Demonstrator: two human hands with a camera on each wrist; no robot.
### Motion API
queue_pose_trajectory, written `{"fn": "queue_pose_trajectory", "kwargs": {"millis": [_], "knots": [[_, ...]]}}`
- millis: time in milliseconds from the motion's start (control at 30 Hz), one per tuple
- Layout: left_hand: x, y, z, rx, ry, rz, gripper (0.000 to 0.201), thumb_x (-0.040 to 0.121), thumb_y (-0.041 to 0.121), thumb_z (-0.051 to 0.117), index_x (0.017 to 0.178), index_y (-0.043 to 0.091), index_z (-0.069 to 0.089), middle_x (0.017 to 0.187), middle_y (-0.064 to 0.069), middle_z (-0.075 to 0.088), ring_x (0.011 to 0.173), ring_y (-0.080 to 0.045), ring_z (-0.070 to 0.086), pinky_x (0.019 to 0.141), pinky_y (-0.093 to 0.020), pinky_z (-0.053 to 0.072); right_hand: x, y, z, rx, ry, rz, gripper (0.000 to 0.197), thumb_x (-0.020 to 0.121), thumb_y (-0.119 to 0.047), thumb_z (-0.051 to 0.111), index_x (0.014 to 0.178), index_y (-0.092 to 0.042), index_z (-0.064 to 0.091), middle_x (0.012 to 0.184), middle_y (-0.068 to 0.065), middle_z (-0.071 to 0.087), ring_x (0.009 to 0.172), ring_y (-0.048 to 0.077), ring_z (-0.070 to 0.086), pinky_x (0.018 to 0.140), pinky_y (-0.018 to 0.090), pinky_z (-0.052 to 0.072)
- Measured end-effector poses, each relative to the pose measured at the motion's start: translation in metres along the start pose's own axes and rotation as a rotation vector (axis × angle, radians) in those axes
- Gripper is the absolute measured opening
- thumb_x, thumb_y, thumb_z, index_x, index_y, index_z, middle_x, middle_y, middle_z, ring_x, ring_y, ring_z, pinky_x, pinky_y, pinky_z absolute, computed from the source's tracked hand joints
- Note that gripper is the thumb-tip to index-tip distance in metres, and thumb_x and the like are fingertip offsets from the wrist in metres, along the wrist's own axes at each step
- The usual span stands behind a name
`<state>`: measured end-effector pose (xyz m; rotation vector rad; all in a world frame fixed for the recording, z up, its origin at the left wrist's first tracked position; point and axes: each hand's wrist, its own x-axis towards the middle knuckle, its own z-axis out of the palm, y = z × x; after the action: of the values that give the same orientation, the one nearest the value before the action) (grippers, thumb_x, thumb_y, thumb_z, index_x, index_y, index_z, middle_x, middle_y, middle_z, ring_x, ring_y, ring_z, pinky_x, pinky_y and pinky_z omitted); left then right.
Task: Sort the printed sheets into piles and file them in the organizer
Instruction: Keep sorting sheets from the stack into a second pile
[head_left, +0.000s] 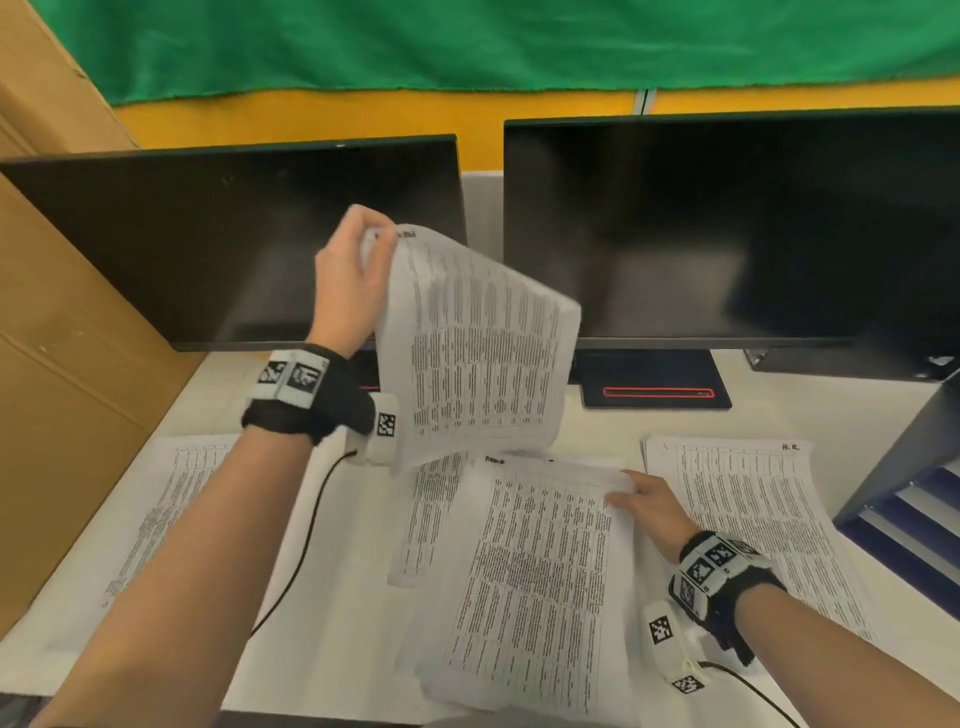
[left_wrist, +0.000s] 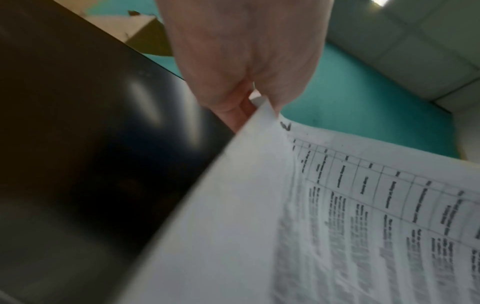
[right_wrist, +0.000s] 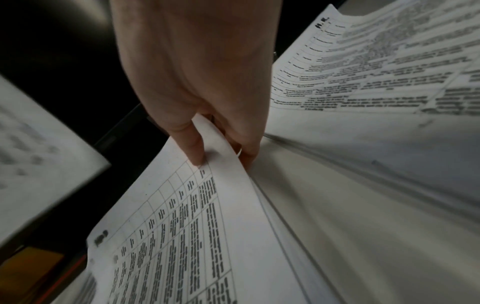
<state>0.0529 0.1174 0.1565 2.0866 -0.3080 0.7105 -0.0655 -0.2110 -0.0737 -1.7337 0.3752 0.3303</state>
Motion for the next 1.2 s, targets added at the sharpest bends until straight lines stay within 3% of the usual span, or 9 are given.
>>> {"fn": "queue_pose_trajectory", "kwargs": {"millis": [133, 233, 300, 467, 633, 800, 967, 1067, 1200], "knots": [[-0.002, -0.025, -0.004, 0.042, -0.111, -0.064, 0.007, 0.095, 0.021, 0.049, 0.091, 0.019, 0.054, 0.085, 0.010, 0.055, 0.077, 0.008, 0.050, 0.069, -0.006, 0.038, -0.009, -0.010, 0.001, 0.072, -0.012, 0.019, 0.042, 0.082, -0.022, 0.068, 0.120, -0.007, 0.060, 0.119, 0.012, 0.066, 0.108, 0.026, 0.062, 0.100, 0.044, 0.046], [-0.043, -0.047, 0.024, 0.051, -0.286, -0.160, 0.008, 0.094, 0.022, 0.051, 0.089, 0.017, 0.055, 0.081, 0.005, 0.058, 0.070, -0.004, 0.053, 0.065, -0.021, 0.042, -0.018, -0.024, 0.004, 0.144, -0.033, 0.065, 0.012, 0.092, -0.009, 0.056, 0.098, -0.014, 0.065, 0.101, 0.007, 0.070, 0.094, 0.020, 0.065, 0.081, 0.031, 0.050], [-0.082, -0.056, 0.050, 0.044, -0.404, -0.199, 0.008, 0.095, 0.020, 0.051, 0.087, 0.017, 0.054, 0.074, 0.010, 0.055, 0.061, -0.004, 0.050, 0.056, -0.023, 0.039, -0.018, -0.025, 0.004, 0.188, -0.033, 0.070, 0.015, 0.093, -0.006, 0.053, 0.090, -0.016, 0.063, 0.099, 0.009, 0.069, 0.091, 0.018, 0.064, 0.087, 0.033, 0.048], [-0.157, -0.070, 0.097, 0.036, -0.616, -0.248, 0.008, 0.095, 0.017, 0.050, 0.091, 0.014, 0.056, 0.076, 0.010, 0.055, 0.062, 0.001, 0.046, 0.058, -0.014, 0.032, -0.014, -0.021, 0.002, 0.215, -0.018, 0.122, 0.030, 0.089, -0.018, 0.060, 0.112, 0.000, 0.065, 0.104, 0.015, 0.072, 0.102, 0.032, 0.066, 0.098, 0.046, 0.047], [-0.177, -0.077, 0.114, 0.064, -0.662, -0.342, 0.008, 0.094, 0.016, 0.052, 0.089, 0.012, 0.057, 0.064, 0.015, 0.045, 0.059, -0.001, 0.041, 0.054, -0.016, 0.027, -0.013, -0.011, -0.004, 0.445, -0.239, 0.158, 0.058, 0.093, -0.058, 0.041, 0.128, -0.015, 0.056, 0.126, 0.009, 0.063, 0.120, 0.024, 0.057, 0.107, 0.044, 0.035], [-0.168, -0.088, 0.122, 0.125, -0.640, -0.489, 0.023, 0.097, 0.021, 0.045, 0.080, 0.011, 0.058, 0.082, -0.001, 0.058, 0.077, -0.015, 0.053, 0.066, -0.023, 0.037, -0.012, -0.004, -0.005, 0.217, -0.196, 0.056, 0.027, 0.084, -0.003, 0.063, 0.111, 0.001, 0.065, 0.113, 0.021, 0.067, 0.108, 0.035, 0.063, 0.103, 0.050, 0.042], [-0.156, -0.104, 0.111, -0.043, -0.710, -0.634, 0.026, 0.097, 0.009, 0.041, 0.116, 0.013, 0.058, 0.121, -0.002, 0.052, 0.112, -0.020, 0.050, 0.096, -0.034, 0.043, -0.008, 0.003, -0.007, 0.057, -0.124, -0.012, 0.016, 0.079, 0.000, 0.067, 0.089, -0.008, 0.076, 0.096, 0.012, 0.074, 0.103, 0.030, 0.063, 0.105, 0.049, 0.040], [-0.151, -0.101, 0.102, -0.058, -0.924, -0.607, 0.026, 0.095, 0.016, 0.048, 0.116, 0.014, 0.063, 0.114, 0.004, 0.055, 0.105, -0.013, 0.050, 0.090, -0.029, 0.042, -0.010, 0.003, -0.008, 0.050, -0.116, -0.018, 0.017, 0.080, 0.001, 0.066, 0.089, -0.009, 0.077, 0.098, 0.009, 0.074, 0.105, 0.027, 0.062, 0.106, 0.047, 0.039], [-0.152, -0.113, 0.094, -0.042, -0.880, -0.551, 0.017, 0.090, 0.015, 0.060, 0.102, 0.007, 0.068, 0.099, -0.006, 0.065, 0.091, -0.020, 0.061, 0.078, -0.028, 0.055, -0.012, 0.002, -0.008, 0.037, -0.124, -0.034, 0.017, 0.081, 0.001, 0.065, 0.088, -0.009, 0.077, 0.097, 0.011, 0.074, 0.104, 0.029, 0.062, 0.104, 0.046, 0.041]]}}
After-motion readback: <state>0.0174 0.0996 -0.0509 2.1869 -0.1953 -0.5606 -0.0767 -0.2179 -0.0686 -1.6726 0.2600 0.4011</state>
